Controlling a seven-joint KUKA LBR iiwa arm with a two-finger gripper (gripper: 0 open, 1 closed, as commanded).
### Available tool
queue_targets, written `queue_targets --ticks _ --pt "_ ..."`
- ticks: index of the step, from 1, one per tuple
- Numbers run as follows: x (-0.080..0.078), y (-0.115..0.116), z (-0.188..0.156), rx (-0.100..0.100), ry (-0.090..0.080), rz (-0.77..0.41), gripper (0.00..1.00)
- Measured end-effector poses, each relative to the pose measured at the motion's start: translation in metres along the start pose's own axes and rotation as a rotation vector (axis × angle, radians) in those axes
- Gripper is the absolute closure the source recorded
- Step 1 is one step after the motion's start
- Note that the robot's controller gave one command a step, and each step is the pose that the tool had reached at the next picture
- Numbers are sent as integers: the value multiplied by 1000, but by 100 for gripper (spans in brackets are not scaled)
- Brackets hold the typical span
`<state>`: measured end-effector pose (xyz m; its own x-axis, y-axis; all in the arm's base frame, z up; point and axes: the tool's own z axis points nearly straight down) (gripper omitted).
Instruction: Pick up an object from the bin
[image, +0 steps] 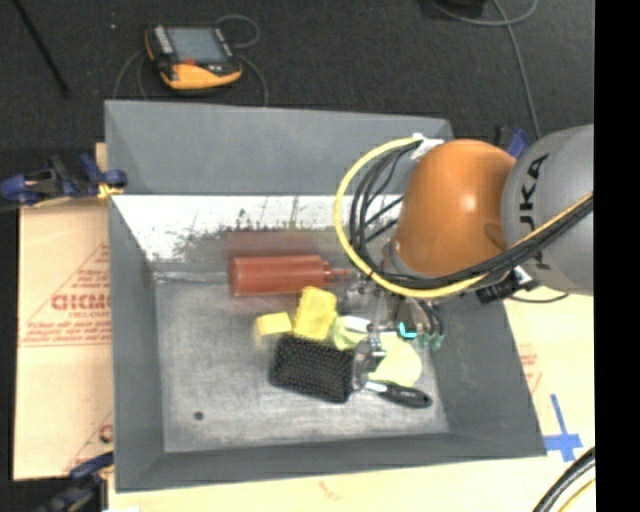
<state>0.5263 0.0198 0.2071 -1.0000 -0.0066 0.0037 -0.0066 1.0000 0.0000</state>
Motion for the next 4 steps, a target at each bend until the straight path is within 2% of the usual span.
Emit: queue_targets --ticks 1,2,3,4 --pt "-2 0 -3 0 -7 1 0" --pt "-9 -2 25 1 -14 -63 0" --pt "-13 -41 76 -1 -11 -30 0" --pt "-15 -52 111 4 -6 192 0"
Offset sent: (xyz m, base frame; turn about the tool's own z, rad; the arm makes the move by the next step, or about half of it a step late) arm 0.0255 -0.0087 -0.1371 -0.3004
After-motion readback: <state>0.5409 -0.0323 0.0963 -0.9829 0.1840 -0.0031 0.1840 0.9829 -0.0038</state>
